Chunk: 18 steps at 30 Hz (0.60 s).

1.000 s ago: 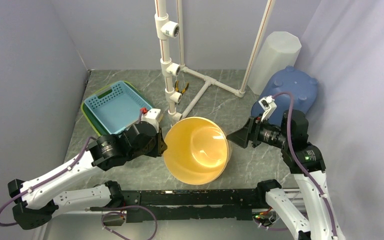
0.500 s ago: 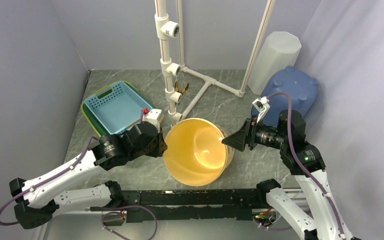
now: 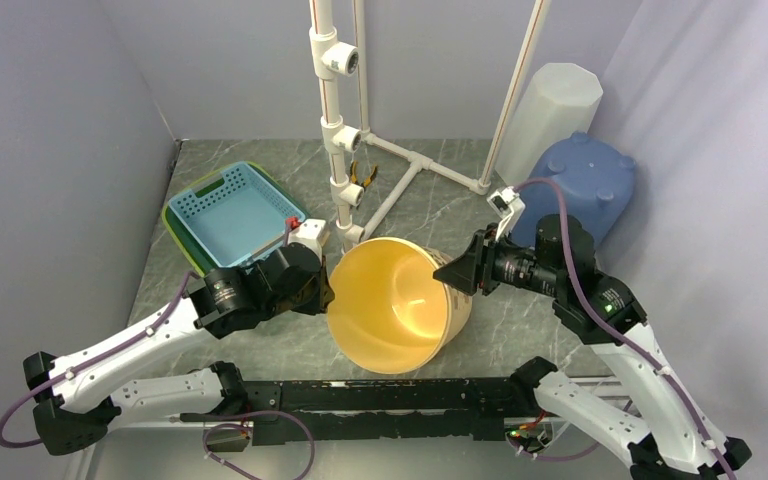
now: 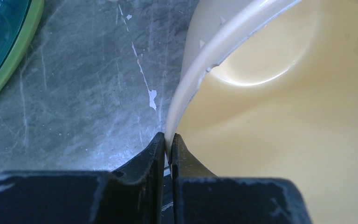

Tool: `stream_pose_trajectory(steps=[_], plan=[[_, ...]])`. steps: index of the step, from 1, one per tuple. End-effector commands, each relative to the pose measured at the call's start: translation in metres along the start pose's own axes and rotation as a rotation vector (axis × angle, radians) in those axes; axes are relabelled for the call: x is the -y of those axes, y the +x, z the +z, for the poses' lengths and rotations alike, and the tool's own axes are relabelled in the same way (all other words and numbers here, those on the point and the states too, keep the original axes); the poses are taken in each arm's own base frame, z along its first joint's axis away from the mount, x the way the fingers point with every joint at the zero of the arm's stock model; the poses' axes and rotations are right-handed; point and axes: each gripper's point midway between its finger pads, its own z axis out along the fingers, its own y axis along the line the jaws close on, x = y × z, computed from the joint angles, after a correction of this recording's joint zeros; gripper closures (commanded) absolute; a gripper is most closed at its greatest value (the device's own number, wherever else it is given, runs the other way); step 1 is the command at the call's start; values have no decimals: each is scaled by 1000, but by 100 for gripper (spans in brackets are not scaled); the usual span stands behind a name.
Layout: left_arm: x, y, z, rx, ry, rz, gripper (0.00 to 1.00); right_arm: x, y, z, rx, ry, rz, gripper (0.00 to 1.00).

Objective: Turn the large container upside down
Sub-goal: Turn the container upside down at the center of the board.

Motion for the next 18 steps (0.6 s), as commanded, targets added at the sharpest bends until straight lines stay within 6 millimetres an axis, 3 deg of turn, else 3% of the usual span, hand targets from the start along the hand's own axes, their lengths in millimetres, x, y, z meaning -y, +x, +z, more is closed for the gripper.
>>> stream_pose_trajectory(steps=[1, 8, 18], plan=[[8, -3, 2, 14, 33, -31, 97, -2, -6, -1, 16, 49, -20, 64], [9, 3, 10, 4, 36, -47, 97, 5, 15, 18, -93, 175, -52, 59], [-8, 17, 17, 17, -1, -85, 97, 1, 39, 41, -214, 317, -162, 87]])
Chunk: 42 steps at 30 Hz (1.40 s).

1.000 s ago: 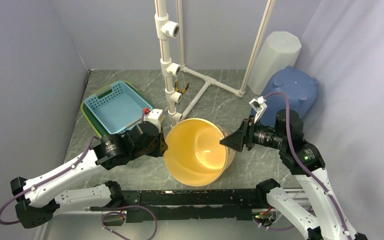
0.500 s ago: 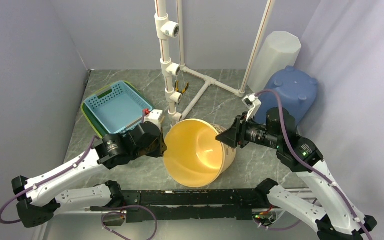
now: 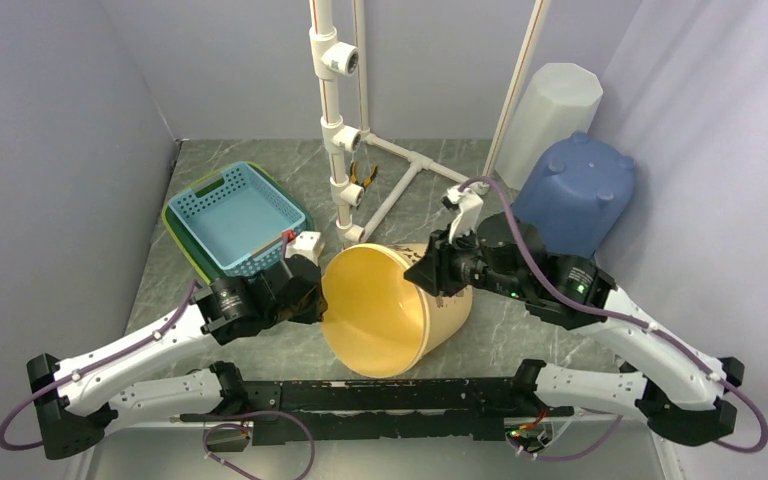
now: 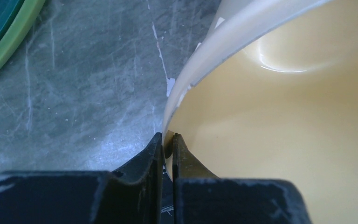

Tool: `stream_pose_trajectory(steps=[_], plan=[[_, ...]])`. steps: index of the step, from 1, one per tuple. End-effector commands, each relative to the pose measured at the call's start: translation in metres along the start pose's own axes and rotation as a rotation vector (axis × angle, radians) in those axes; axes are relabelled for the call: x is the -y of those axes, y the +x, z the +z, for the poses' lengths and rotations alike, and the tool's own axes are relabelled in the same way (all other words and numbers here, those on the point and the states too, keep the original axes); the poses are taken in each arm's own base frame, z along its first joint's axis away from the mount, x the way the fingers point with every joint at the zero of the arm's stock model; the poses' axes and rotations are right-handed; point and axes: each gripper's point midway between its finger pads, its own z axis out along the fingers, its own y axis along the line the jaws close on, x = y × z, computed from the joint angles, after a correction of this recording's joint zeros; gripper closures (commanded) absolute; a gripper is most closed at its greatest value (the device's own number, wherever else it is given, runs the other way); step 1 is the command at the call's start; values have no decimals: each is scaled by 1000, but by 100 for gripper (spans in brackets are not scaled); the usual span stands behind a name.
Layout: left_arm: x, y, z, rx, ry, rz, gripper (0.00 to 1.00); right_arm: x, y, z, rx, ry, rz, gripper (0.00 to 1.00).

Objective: Turn the large container upside down
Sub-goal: Turn the container upside down at the center of the board.

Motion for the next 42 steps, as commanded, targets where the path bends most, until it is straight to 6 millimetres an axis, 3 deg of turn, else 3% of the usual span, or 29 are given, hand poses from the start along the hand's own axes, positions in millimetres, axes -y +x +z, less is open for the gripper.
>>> stream_pose_trajectory(steps=[1, 6, 14, 24, 36, 42], plan=[[12, -7, 2, 52, 56, -60, 96, 23, 39, 16, -168, 190, -61, 88], [2, 5, 7, 43, 38, -77, 66, 20, 47, 25, -202, 221, -109, 92], [-13, 21, 15, 16, -10, -92, 47, 29, 56, 36, -235, 261, -141, 95], [-22, 24, 15, 3, -62, -99, 22, 51, 74, 49, -330, 381, -188, 96], [-28, 21, 4, 9, -81, -104, 14, 56, 82, 53, -370, 402, -216, 98], [-31, 20, 4, 15, -96, -108, 14, 45, 79, 57, -367, 362, -220, 99]])
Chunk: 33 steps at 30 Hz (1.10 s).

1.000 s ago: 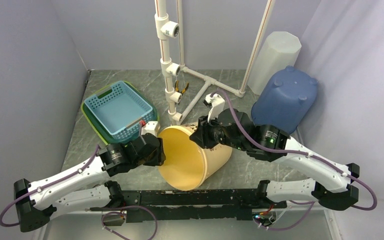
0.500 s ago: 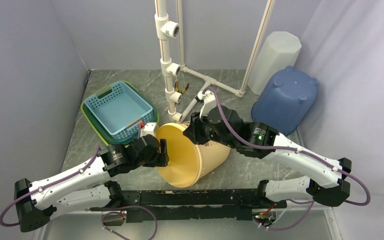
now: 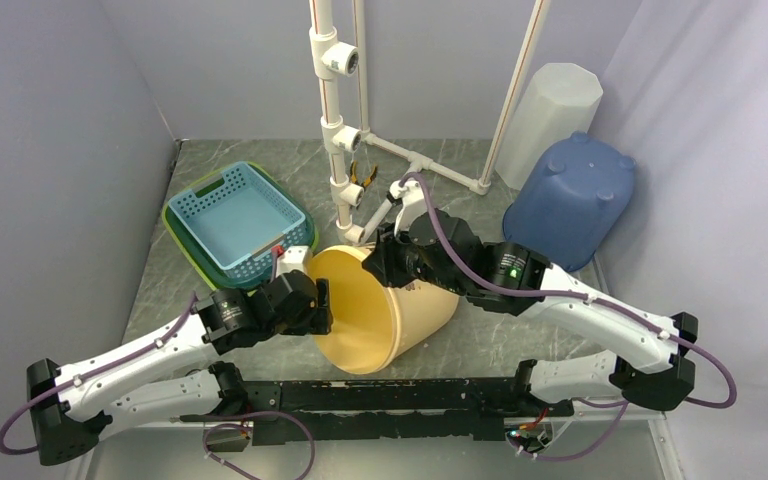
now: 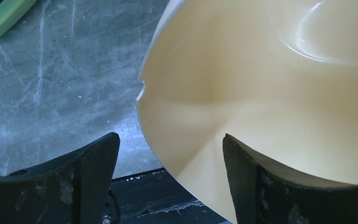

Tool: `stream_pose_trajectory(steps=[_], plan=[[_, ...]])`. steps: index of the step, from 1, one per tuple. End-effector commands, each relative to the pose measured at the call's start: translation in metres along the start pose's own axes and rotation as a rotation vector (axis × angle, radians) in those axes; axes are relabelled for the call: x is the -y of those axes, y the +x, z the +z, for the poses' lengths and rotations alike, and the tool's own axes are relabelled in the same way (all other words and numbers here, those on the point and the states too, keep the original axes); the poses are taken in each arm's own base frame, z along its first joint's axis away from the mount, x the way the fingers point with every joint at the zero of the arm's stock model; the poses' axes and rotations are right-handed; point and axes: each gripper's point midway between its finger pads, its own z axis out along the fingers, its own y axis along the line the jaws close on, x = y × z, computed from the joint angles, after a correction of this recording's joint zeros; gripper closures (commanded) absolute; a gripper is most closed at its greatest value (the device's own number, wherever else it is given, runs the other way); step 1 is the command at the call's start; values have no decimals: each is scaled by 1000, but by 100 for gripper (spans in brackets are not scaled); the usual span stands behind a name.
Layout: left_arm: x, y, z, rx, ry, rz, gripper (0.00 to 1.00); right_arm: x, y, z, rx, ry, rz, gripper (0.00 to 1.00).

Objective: Turn the large container upside down
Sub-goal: Turn the container upside down at the center of the board.

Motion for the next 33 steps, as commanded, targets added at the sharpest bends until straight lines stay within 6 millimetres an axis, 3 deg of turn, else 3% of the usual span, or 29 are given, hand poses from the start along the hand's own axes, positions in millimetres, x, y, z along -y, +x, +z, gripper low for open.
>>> stream_pose_trajectory(steps=[1, 7, 12, 17, 23, 28, 33], plan=[[4, -13, -8, 47, 9, -29, 15, 63, 95, -5, -380, 241, -178, 99], [5, -8, 5, 44, 1, -64, 24, 51, 95, 0, -381, 223, -212, 100], [1, -3, 16, 64, -10, -106, 30, 59, 103, 1, -414, 263, -226, 100], [4, 0, 22, 70, 16, -130, 31, 67, 114, 6, -446, 288, -253, 100], [0, 0, 17, 63, 0, -96, 28, 69, 114, 4, -436, 295, -253, 99], [1, -4, 7, 56, 6, -64, 23, 61, 102, -2, -379, 254, -221, 88], [-6, -15, -4, 68, -53, -22, 19, 50, 85, -4, -298, 186, -213, 67]])
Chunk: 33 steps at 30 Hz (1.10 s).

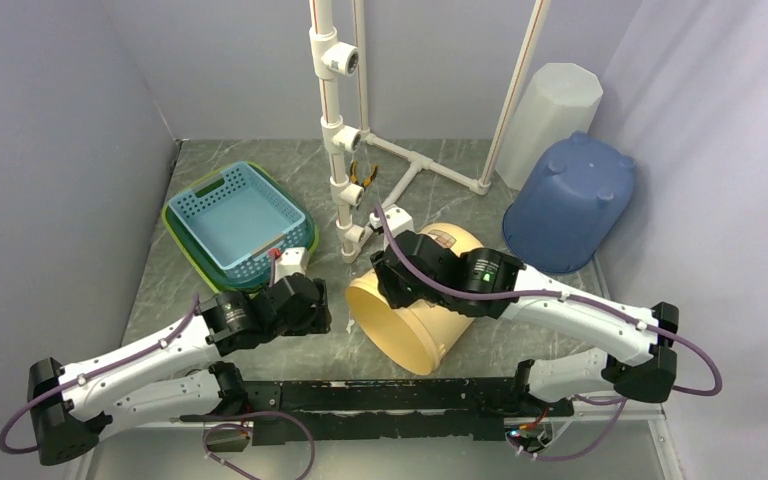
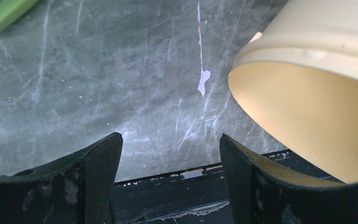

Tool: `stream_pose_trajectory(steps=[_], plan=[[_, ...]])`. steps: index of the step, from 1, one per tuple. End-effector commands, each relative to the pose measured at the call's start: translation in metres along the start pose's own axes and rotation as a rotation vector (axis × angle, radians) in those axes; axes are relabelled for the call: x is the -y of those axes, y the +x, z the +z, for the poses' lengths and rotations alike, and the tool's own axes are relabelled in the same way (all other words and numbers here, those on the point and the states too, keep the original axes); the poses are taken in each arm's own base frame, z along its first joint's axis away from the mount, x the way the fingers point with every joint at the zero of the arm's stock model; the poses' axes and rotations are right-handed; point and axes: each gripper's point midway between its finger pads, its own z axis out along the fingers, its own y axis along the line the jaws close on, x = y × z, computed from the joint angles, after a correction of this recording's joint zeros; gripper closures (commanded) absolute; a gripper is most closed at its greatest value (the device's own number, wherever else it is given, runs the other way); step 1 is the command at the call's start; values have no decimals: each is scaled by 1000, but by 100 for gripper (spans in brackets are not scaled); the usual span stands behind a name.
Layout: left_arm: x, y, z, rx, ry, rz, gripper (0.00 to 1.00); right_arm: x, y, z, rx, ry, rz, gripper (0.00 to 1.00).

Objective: Turn the large container upside down
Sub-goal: Turn the container upside down at the center of the board.

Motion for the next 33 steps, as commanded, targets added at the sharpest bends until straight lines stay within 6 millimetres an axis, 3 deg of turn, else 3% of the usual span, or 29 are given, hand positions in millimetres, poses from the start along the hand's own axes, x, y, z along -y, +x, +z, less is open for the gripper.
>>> stream_pose_trajectory(steps=[1, 5, 16, 25, 33], plan=[[-1, -26, -18, 63, -43, 29, 18, 18, 26, -4, -87, 49, -68, 65], [0, -38, -25, 97, -50, 28, 14, 20, 14, -7, -65, 76, -54, 61], [-2, -46, -34, 126, -44, 42, 6, 33, -17, -22, 4, 167, -86, 56], [4, -82, -47, 194, -86, 213, 5, 37, -20, -30, 43, 166, -33, 47], [-19, -109, -38, 259, -79, 207, 5, 33, -11, -34, 49, 105, -5, 41]])
